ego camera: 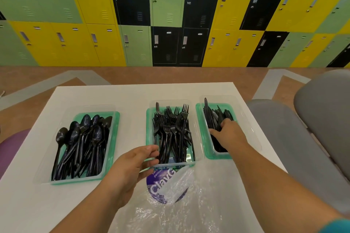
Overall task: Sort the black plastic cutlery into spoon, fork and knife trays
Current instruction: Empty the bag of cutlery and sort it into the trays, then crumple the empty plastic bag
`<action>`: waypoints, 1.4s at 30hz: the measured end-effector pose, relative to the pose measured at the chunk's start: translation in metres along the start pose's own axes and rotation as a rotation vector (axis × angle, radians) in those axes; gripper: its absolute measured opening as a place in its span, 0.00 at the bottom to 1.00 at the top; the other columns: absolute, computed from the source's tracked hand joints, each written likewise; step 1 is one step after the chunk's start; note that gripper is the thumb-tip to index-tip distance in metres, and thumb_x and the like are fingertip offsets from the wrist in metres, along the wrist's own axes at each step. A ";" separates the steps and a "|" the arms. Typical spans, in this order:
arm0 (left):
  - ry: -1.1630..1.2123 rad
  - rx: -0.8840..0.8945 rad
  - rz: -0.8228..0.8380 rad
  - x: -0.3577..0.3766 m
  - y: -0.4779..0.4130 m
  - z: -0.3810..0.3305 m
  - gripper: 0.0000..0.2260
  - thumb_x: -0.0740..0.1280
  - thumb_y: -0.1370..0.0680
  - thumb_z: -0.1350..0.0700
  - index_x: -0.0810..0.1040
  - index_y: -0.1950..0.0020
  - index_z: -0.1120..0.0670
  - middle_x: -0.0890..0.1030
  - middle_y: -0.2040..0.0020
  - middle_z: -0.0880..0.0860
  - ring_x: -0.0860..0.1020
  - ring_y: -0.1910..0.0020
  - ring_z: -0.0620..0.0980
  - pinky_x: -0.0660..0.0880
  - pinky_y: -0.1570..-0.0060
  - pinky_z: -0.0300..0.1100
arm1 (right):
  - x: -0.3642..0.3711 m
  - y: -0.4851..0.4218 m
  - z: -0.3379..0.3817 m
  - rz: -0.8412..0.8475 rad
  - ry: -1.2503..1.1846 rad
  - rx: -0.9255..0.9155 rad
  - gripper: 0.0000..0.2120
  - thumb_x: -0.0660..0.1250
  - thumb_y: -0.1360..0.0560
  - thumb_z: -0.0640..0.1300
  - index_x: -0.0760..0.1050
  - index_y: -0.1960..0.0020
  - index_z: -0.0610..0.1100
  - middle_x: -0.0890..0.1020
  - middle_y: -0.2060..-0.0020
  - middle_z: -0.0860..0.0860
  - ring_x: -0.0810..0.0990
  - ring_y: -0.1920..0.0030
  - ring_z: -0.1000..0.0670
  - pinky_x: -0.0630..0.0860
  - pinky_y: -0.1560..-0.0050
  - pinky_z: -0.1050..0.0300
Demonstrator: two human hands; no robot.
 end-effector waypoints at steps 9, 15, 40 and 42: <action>-0.174 0.117 0.001 -0.014 0.014 0.002 0.07 0.65 0.21 0.55 0.81 0.48 0.52 0.84 0.51 0.51 0.81 0.49 0.51 0.76 0.48 0.45 | -0.028 0.034 0.005 -0.154 -0.238 -0.078 0.13 0.66 0.24 0.52 0.75 0.47 0.44 0.76 0.53 0.48 0.76 0.57 0.49 0.72 0.57 0.56; -0.733 0.309 -0.088 -0.043 0.039 0.021 0.09 0.73 0.28 0.56 0.80 0.53 0.42 0.83 0.56 0.44 0.79 0.53 0.39 0.73 0.53 0.34 | -0.031 0.122 -0.002 0.231 -0.339 -0.128 0.15 0.68 0.26 0.56 0.76 0.61 0.45 0.76 0.69 0.52 0.71 0.70 0.54 0.72 0.63 0.60; -0.655 0.344 -0.129 -0.028 0.133 0.013 0.08 0.73 0.28 0.63 0.82 0.62 0.50 0.84 0.65 0.50 0.82 0.64 0.46 0.75 0.64 0.39 | -0.040 0.235 -0.004 0.168 -0.295 -0.384 0.38 0.73 0.31 0.57 0.59 0.26 0.56 0.64 0.29 0.57 0.62 0.29 0.53 0.63 0.28 0.52; -0.741 0.429 -0.072 -0.014 0.140 -0.004 0.09 0.72 0.28 0.61 0.82 0.63 0.47 0.84 0.66 0.43 0.81 0.65 0.40 0.74 0.64 0.33 | -0.055 0.238 0.015 0.263 -0.354 -0.436 0.32 0.73 0.31 0.55 0.64 0.30 0.60 0.70 0.33 0.59 0.68 0.33 0.55 0.66 0.30 0.53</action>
Point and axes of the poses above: each hand's wrist, its own y-axis away from the middle knuckle, its own x-axis out of the palm, z = x × y, the point moved 4 cm from there along -y, towards the middle knuckle
